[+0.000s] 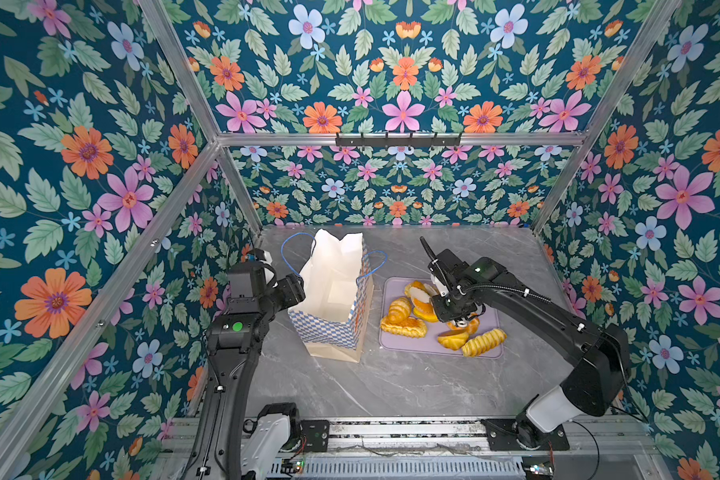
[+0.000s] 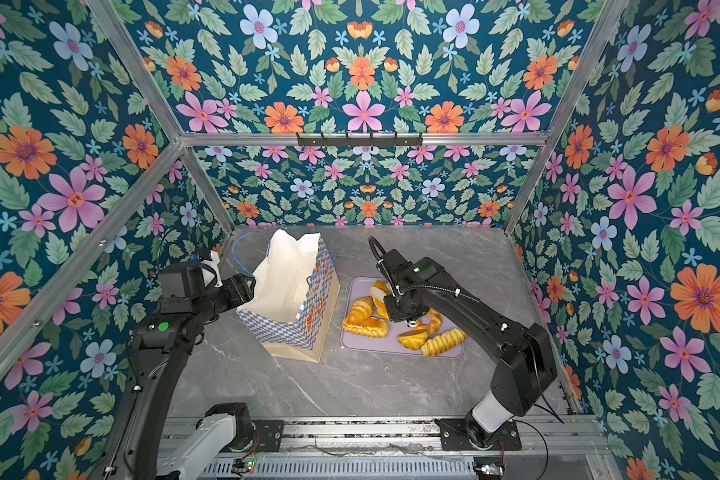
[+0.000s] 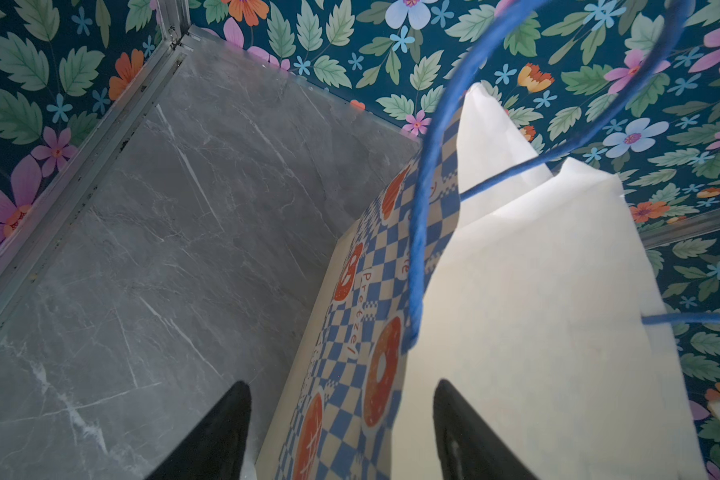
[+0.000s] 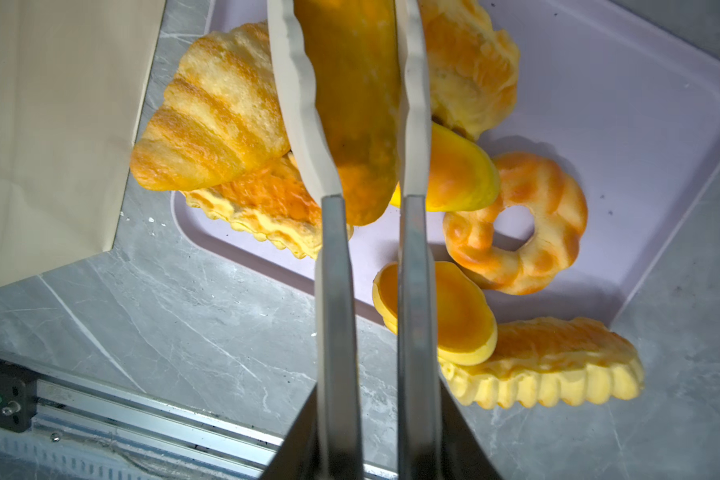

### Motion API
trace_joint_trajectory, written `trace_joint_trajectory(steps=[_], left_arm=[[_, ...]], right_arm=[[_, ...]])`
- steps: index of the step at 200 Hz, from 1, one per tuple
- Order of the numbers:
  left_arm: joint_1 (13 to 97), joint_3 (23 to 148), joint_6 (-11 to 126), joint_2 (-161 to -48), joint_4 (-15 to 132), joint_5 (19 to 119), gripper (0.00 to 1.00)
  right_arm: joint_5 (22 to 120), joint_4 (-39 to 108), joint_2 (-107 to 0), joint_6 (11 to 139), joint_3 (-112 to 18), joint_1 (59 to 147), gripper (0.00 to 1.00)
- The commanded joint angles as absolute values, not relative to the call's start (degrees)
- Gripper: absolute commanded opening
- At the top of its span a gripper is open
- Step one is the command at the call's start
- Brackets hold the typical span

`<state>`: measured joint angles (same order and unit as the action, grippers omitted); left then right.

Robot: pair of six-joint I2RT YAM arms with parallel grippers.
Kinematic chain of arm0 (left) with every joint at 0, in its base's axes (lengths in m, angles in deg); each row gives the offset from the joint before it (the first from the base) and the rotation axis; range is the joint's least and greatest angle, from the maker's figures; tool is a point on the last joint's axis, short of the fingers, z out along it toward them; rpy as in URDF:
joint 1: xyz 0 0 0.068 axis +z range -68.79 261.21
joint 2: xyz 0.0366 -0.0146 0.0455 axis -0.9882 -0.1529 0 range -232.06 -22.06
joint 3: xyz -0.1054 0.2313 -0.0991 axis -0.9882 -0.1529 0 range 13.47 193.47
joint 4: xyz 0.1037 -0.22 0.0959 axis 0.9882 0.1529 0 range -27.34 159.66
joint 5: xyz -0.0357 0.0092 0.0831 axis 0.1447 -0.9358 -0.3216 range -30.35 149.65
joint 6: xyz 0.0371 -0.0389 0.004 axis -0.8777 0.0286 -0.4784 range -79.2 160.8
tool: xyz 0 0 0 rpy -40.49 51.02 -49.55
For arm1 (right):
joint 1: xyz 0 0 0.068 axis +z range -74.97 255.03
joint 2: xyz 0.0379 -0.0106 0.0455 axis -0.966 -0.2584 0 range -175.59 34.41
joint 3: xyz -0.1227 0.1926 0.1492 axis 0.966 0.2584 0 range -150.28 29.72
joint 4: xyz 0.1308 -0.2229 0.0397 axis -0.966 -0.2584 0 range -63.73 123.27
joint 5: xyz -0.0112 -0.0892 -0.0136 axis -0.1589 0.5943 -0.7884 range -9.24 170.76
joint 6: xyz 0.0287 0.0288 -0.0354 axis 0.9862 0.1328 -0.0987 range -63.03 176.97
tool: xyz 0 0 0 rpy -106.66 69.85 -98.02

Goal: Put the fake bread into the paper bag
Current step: 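Lower the tongs onto a golden bun and pinch it with the right gripper, then lift the pinched bun with the tongs and swing it toward the bag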

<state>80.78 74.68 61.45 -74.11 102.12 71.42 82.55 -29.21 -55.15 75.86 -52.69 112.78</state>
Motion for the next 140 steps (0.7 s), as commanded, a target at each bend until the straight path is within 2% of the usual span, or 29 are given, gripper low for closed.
trace_joint_trajectory(steps=[1,67,140], left_arm=[[80.8,74.7,61.8,-73.7,100.7,71.0,0.72],[80.8,73.9,61.9,-74.5,99.9,72.7,0.67],[80.8,73.4,62.3,-74.3,100.1,73.3,0.64]], right_arm=[[84.7,-30.4,-52.8,76.2,-52.7,112.9,0.3],[83.6,-32.1,-46.8,77.5,-57.0,112.9,0.29],[83.5,-35.6,-42.7,78.2,-67.5,112.9,0.29]])
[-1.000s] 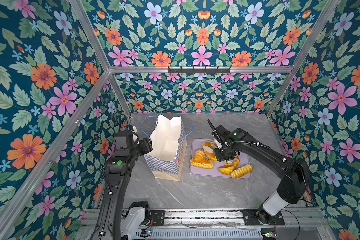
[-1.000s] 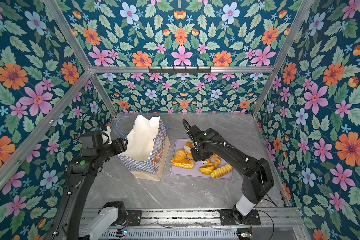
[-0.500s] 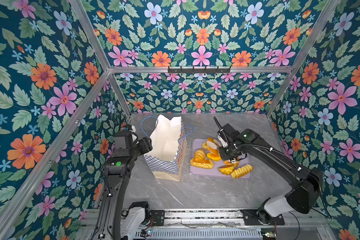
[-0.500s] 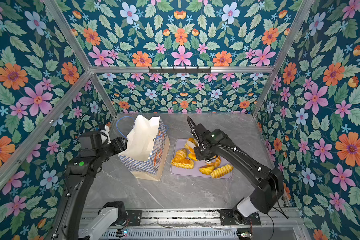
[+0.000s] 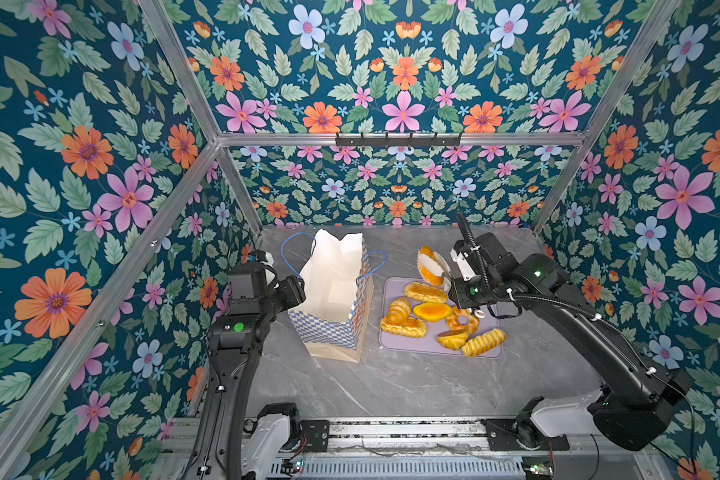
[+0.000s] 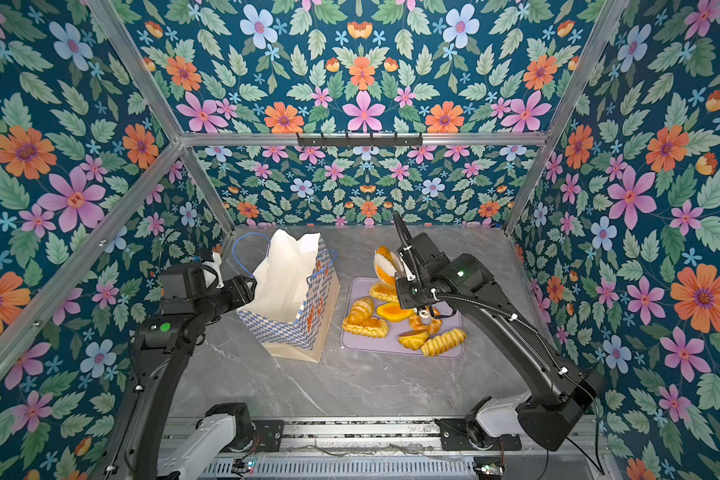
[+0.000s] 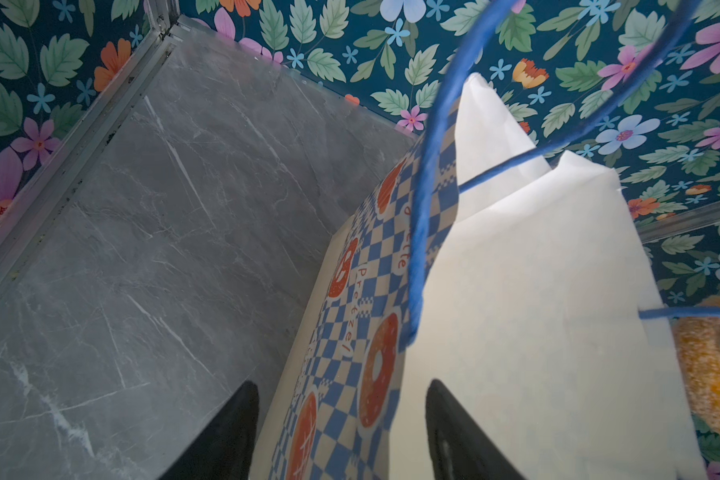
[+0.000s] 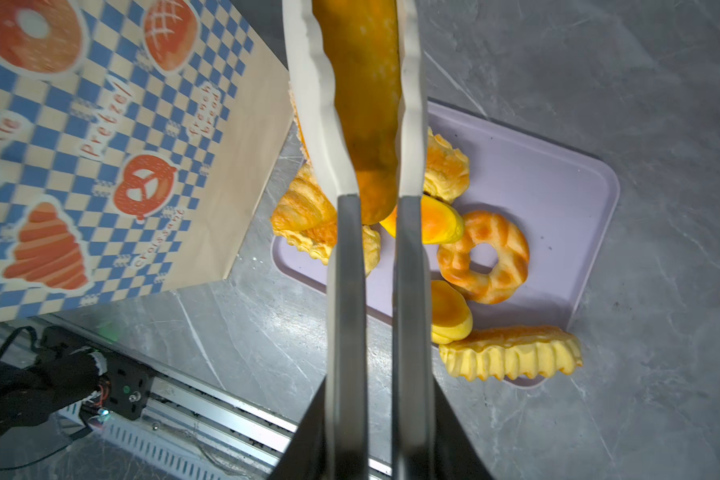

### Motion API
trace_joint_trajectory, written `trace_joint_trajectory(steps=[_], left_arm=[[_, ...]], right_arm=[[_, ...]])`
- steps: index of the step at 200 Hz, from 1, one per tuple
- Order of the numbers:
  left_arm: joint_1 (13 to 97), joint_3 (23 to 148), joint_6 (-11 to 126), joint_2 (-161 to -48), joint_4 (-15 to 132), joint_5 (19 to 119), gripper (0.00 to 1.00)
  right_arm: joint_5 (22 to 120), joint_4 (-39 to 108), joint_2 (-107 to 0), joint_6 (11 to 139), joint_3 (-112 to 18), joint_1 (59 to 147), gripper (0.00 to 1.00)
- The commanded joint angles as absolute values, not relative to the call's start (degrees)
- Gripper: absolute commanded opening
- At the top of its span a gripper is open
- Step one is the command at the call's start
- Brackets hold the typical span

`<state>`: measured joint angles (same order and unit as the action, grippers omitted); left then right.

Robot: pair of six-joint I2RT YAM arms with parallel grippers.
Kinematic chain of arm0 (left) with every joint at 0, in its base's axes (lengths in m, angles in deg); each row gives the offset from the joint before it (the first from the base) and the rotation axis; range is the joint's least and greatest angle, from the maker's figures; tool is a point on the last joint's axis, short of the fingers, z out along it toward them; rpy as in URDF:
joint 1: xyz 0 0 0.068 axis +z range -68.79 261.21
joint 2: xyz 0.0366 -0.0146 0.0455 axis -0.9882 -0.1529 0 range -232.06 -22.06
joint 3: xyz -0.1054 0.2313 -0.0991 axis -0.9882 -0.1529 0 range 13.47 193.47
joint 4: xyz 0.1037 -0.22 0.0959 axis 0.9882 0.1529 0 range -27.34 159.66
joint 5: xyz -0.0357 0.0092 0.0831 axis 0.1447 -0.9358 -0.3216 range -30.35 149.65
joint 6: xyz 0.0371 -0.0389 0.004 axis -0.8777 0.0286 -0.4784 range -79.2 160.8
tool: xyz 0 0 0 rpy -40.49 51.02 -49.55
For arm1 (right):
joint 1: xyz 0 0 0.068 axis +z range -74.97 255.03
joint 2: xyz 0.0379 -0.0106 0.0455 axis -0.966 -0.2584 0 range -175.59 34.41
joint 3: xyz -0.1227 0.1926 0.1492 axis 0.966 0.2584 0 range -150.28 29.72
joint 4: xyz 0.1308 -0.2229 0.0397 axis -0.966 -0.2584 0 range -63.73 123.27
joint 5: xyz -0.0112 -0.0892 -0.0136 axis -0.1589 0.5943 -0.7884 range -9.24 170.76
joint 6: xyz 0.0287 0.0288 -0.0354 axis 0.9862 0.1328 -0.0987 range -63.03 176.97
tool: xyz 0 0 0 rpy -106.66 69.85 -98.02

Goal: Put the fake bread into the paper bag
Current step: 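Lift the pinched bun with the tongs and swing it toward the bag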

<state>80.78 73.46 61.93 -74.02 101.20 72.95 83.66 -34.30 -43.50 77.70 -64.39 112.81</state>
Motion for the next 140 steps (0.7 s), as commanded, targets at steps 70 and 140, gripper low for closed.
trace_joint_trajectory(steps=[70,140], left_arm=[[80.8,73.1,62.1,-75.4,99.8,74.6,0.6],[80.8,73.0,62.2,-76.1,99.3,75.9,0.58]], right_arm=[[77.8,-35.0,-43.5,78.1,-79.0,112.9,0.29],[63.9,-25.9,-49.4,83.3,-85.8,113.0,0.28]])
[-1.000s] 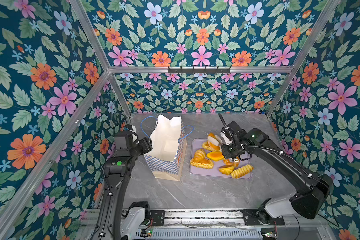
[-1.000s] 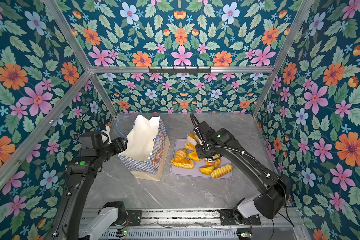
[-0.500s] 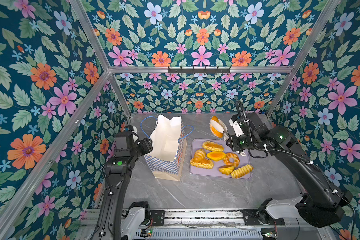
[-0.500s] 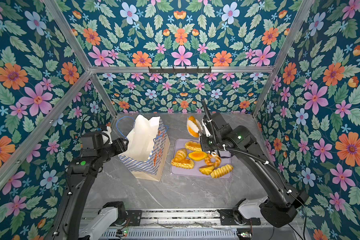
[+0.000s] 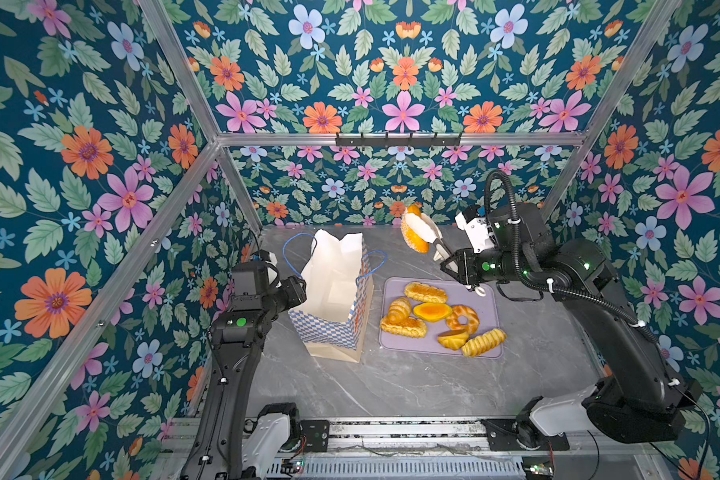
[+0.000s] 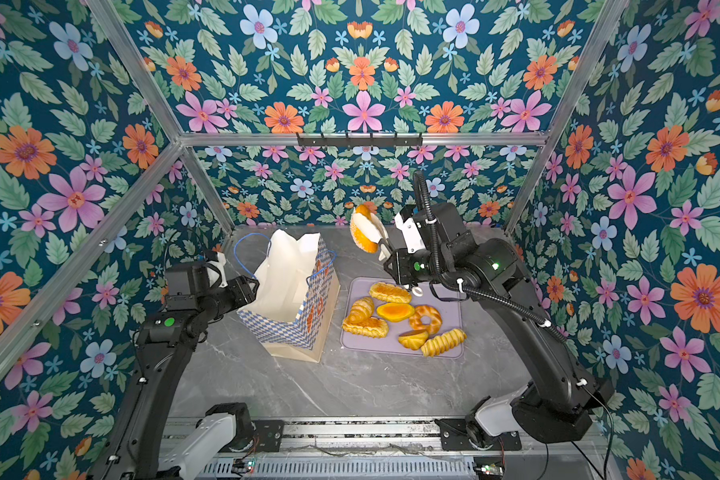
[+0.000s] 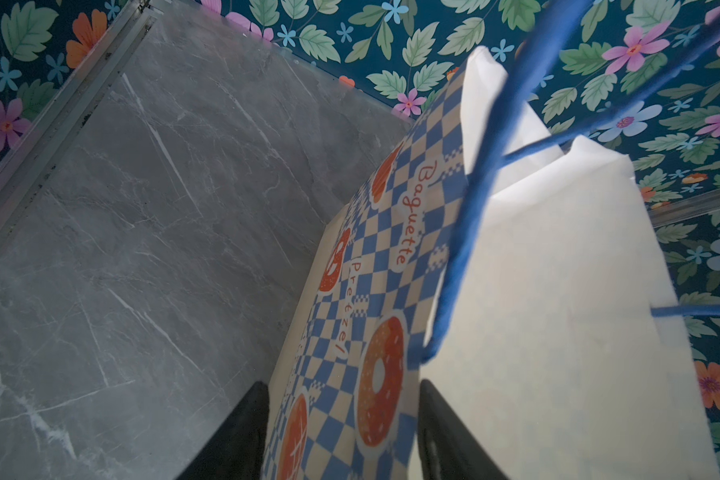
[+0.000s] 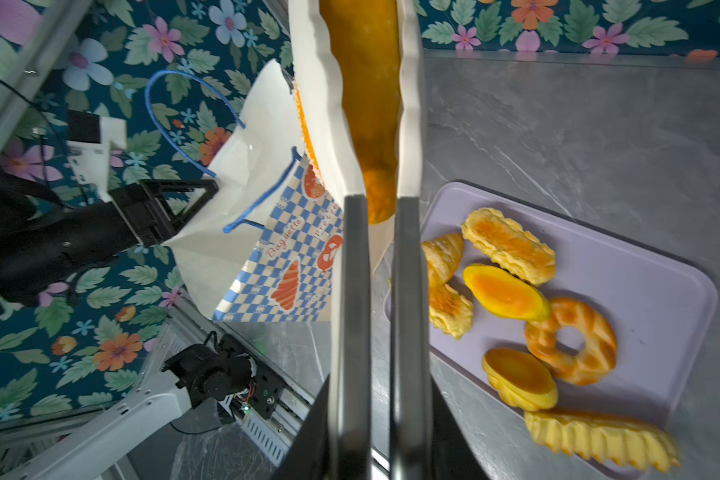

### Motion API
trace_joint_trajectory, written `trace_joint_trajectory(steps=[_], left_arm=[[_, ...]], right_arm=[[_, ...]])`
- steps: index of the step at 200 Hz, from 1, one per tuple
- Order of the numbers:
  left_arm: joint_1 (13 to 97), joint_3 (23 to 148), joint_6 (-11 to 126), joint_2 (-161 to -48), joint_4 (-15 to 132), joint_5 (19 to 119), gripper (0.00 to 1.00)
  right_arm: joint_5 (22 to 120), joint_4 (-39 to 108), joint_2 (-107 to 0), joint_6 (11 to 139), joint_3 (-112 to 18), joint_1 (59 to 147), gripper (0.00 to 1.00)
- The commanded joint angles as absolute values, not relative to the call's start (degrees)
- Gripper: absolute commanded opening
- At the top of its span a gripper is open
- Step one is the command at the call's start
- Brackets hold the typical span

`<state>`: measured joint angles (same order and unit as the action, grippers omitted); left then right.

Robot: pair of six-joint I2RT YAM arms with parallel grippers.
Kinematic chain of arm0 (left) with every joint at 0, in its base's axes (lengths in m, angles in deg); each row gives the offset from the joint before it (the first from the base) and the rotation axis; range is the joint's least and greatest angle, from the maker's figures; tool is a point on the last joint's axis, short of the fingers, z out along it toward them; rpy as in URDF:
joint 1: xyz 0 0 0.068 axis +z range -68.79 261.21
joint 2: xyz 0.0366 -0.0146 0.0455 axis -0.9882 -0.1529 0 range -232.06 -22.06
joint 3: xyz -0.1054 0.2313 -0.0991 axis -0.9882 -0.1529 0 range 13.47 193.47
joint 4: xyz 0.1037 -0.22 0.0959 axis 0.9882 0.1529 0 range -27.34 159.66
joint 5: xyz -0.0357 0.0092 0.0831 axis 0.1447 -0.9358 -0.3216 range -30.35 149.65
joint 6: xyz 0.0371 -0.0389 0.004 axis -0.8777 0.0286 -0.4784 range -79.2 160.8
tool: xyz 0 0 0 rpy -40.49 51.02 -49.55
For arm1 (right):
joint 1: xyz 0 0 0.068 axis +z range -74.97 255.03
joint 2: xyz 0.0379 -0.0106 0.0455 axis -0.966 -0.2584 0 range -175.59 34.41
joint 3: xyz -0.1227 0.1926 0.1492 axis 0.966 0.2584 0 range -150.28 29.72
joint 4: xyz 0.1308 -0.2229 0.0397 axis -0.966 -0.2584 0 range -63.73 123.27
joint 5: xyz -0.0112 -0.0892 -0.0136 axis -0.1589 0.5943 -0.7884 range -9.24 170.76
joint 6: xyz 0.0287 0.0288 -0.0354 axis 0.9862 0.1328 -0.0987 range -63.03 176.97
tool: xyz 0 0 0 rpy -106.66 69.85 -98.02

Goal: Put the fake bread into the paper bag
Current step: 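Lift the pinched bun with the tongs and swing it toward the bag, then lower the bun into the bag opening and release it from the tongs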

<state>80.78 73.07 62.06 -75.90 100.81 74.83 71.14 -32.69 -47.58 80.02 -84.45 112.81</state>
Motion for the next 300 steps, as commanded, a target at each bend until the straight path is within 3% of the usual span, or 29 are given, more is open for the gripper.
trace_joint_trajectory(steps=[1,142,192,240,300], left_arm=[[80.8,73.0,62.2,-76.1,99.2,75.9,0.58],[80.8,72.5,62.0,-76.5,98.7,76.8,0.54],[80.8,72.8,62.0,-75.9,98.9,76.6,0.53],[80.8,75.3,61.7,-75.7,99.8,76.9,0.58],[80.8,76.0,61.5,-75.9,100.3,76.7,0.39]], right_arm=[[63.8,-25.8,-49.5,83.4,-85.9,113.1,0.28],[63.6,-31.3,-72.0,83.1,-112.1,125.1,0.28],[66.2,-32.8,-74.8,82.8,-111.9,127.0,0.28],[68.6,-33.3,-74.7,82.3,-109.3,127.7,0.28],[69.4,-32.5,-74.3,82.3,-106.1,127.6,0.27]])
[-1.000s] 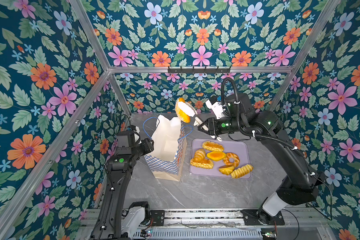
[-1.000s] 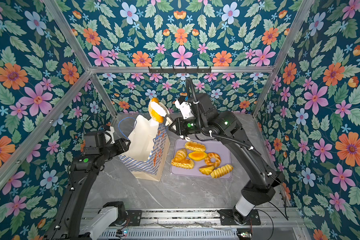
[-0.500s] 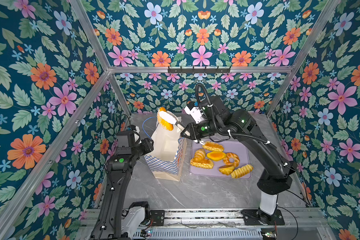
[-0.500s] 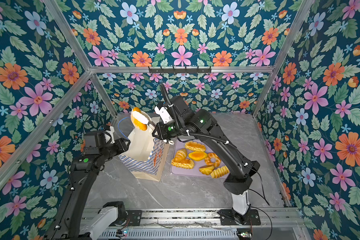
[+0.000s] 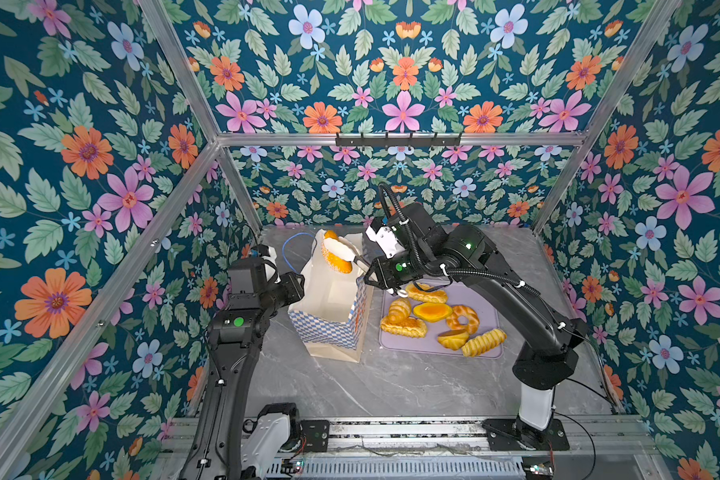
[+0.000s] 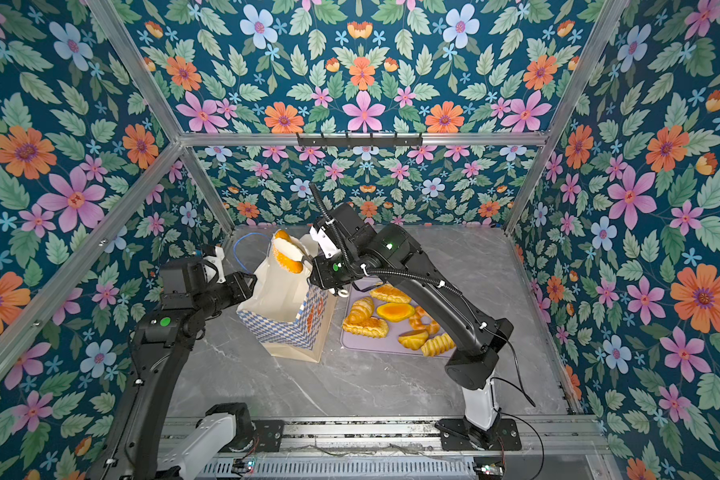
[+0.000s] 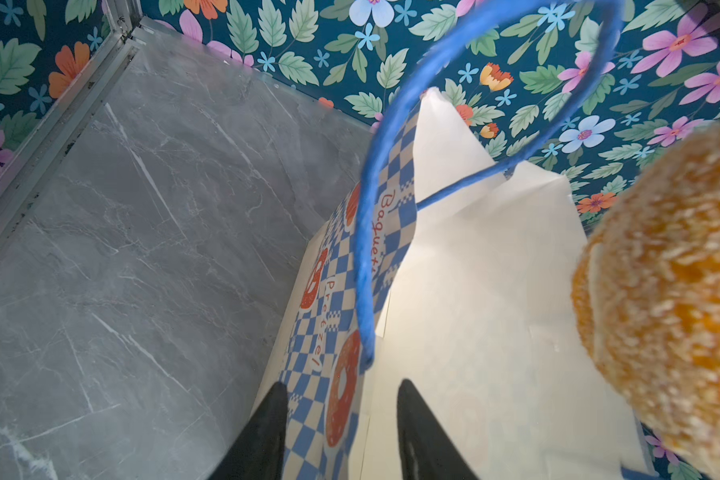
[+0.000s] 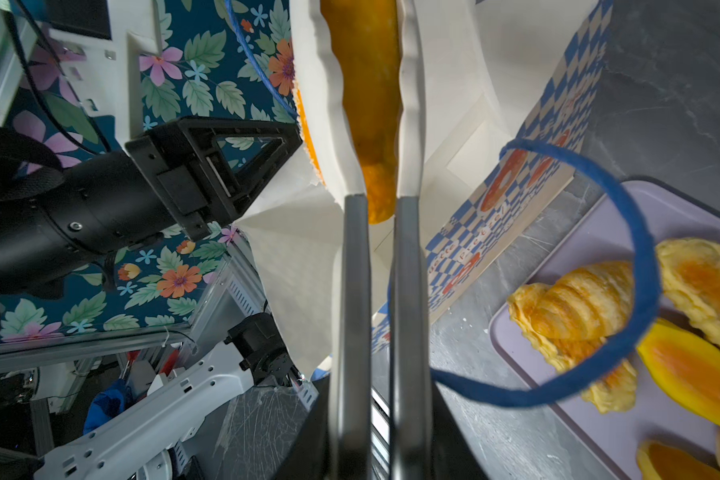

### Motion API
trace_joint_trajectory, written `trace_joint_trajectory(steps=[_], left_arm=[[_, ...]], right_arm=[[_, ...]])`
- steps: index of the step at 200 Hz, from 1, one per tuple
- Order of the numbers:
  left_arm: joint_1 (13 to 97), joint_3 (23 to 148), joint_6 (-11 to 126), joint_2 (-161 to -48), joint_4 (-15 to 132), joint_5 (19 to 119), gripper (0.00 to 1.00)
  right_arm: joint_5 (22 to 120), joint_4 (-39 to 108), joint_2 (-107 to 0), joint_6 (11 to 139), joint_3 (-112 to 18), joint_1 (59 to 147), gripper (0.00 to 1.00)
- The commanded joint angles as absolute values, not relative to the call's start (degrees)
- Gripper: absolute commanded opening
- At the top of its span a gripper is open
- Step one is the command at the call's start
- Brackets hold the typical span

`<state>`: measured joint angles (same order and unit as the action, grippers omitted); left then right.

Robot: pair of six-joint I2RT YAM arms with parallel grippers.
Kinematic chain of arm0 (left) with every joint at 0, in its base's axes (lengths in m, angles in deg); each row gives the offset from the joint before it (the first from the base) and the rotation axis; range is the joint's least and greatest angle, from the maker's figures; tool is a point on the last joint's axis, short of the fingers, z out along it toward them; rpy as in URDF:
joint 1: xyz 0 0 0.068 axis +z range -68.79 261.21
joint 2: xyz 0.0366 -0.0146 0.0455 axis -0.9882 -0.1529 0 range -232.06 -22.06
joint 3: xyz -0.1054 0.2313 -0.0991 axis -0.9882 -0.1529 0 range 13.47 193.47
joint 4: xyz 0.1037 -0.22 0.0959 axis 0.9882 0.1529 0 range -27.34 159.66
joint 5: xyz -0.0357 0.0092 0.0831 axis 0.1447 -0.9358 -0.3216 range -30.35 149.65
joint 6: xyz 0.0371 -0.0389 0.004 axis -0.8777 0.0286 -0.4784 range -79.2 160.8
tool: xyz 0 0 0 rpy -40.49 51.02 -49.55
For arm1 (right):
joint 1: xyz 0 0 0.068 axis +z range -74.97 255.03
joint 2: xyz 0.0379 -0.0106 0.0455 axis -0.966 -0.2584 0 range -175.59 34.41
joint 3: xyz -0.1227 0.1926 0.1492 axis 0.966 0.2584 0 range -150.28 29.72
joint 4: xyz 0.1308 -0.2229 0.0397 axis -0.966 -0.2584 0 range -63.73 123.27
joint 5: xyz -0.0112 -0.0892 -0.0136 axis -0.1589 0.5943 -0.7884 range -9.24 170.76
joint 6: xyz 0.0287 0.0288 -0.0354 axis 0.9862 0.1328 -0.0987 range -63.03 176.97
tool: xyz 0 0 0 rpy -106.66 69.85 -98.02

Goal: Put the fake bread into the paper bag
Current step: 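Lower the bun into the bag opening and release it from the tongs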

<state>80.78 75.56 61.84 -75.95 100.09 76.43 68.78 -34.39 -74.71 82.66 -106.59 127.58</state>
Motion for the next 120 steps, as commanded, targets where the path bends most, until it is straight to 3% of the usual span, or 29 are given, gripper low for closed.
trace_joint_trajectory(steps=[1,73,120], left_arm=[[80.8,76.0,61.5,-75.9,100.3,76.8,0.39],[80.8,75.5,61.9,-75.8,99.9,77.3,0.21],[80.8,75.2,62.0,-75.7,99.7,77.4,0.16]], right_arm=[[69.4,-32.5,-74.2,82.2,-106.1,127.7,0.27],[70.5,-33.1,-73.9,81.8,-104.4,127.7,0.27],[71.1,-33.2,-73.4,81.7,-103.0,127.7,0.27]])
